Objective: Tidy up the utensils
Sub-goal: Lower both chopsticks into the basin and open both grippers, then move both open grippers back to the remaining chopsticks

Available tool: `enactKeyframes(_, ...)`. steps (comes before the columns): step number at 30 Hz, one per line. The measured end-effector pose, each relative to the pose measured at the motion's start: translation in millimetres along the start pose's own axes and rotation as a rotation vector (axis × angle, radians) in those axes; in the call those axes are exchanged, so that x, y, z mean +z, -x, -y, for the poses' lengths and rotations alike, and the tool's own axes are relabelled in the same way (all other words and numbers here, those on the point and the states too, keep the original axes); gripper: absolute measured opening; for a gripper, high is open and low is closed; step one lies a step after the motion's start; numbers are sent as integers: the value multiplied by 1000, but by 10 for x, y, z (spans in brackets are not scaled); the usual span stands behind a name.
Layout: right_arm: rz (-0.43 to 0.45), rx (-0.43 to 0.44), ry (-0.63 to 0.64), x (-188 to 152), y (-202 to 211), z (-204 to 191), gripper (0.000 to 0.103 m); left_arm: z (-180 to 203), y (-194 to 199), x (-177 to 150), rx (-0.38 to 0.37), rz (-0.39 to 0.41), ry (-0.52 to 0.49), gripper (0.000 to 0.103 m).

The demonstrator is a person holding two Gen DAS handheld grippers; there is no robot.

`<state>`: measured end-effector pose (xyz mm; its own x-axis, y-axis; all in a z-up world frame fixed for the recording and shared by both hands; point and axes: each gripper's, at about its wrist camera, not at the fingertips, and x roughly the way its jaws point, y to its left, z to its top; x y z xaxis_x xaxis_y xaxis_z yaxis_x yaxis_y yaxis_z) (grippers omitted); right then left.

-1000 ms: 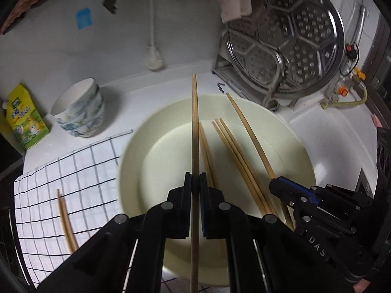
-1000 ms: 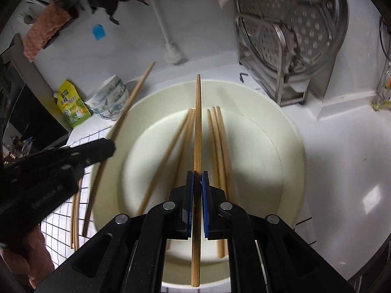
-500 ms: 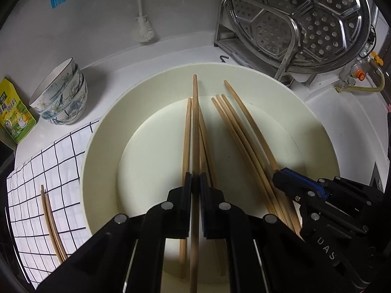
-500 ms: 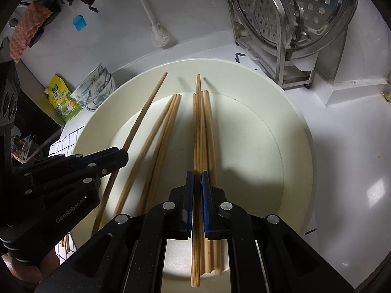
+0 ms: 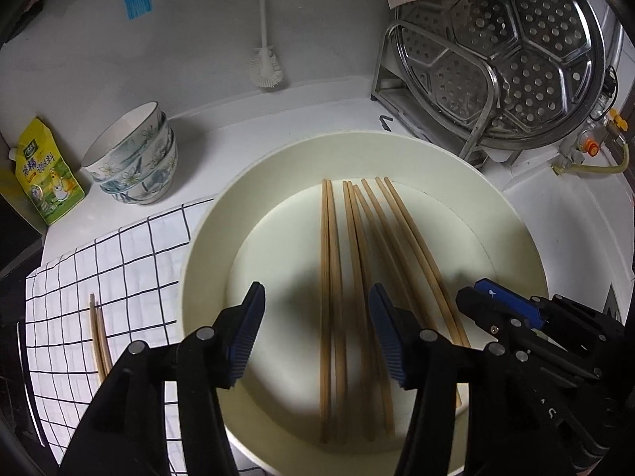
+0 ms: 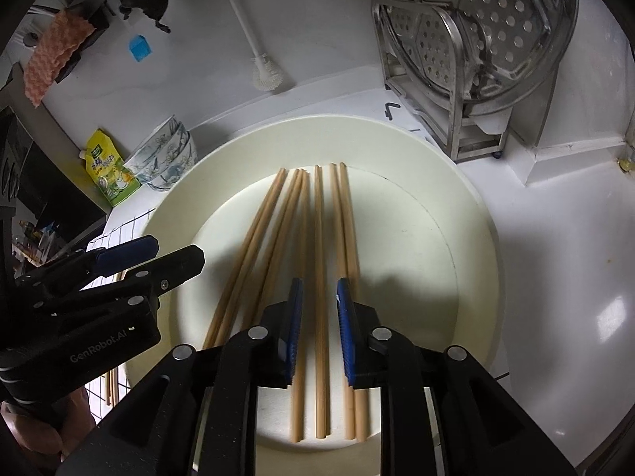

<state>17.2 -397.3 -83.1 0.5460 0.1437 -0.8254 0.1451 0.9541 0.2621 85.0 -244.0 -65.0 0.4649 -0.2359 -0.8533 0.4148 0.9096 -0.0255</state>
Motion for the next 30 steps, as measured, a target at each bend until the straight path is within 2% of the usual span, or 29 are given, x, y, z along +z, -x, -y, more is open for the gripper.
enactKeyframes(12,48,-2,42,-50,273,-398,24,-258,448,-137,4,69,22,59)
enactKeyframes(22,42,14,77,-255,366,-972,32,-886,866,-445,42,104,64,68)
enactKeyframes(30,33,53,153,-427,388,-1554,44,-1580,1032,-812,109,85,135,76)
